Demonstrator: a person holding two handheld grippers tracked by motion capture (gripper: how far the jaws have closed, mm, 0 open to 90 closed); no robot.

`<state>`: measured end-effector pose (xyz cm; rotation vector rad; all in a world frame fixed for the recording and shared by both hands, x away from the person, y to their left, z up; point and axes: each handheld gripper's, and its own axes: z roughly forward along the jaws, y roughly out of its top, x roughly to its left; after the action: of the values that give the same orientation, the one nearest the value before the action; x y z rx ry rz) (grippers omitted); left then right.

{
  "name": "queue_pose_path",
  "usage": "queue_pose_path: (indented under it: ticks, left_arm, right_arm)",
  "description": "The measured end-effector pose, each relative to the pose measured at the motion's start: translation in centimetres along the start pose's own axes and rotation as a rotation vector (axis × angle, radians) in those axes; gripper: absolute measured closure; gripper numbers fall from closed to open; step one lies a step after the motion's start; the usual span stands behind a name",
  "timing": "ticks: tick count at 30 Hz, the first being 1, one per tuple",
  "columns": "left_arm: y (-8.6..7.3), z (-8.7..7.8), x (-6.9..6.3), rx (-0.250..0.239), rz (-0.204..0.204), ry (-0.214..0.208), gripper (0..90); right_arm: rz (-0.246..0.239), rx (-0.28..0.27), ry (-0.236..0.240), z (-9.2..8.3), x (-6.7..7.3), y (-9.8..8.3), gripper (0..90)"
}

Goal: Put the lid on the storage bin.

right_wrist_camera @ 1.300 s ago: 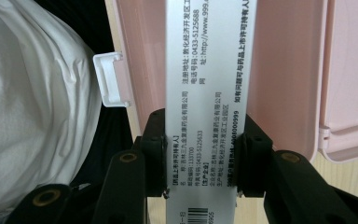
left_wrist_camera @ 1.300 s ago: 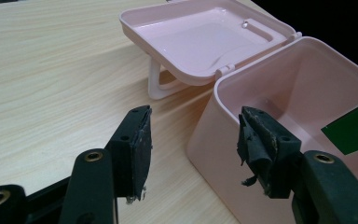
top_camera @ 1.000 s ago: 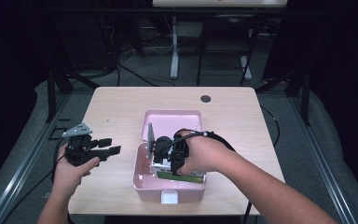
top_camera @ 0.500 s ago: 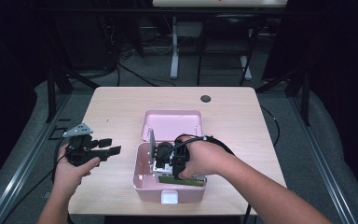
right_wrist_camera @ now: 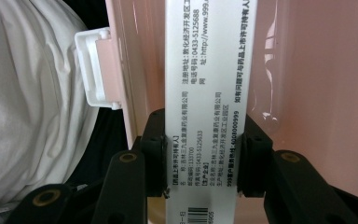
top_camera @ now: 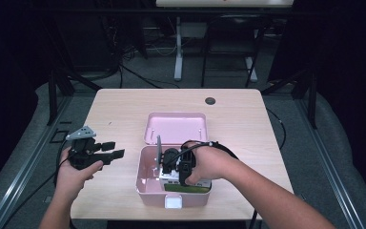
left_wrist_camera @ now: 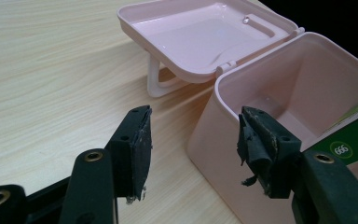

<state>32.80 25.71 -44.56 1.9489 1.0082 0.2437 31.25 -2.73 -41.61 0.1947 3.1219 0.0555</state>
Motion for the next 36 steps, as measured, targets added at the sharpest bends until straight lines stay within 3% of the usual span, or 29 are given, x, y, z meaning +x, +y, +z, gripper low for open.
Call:
queue_pose_path:
  ticks: [36]
  left_arm:
    - [-0.1,0.2,0.1,0.005,-0.001,0.004,44.4]
  right_arm:
    - [-0.030,0.003,0.045,3.9,0.0,0.2,61.5]
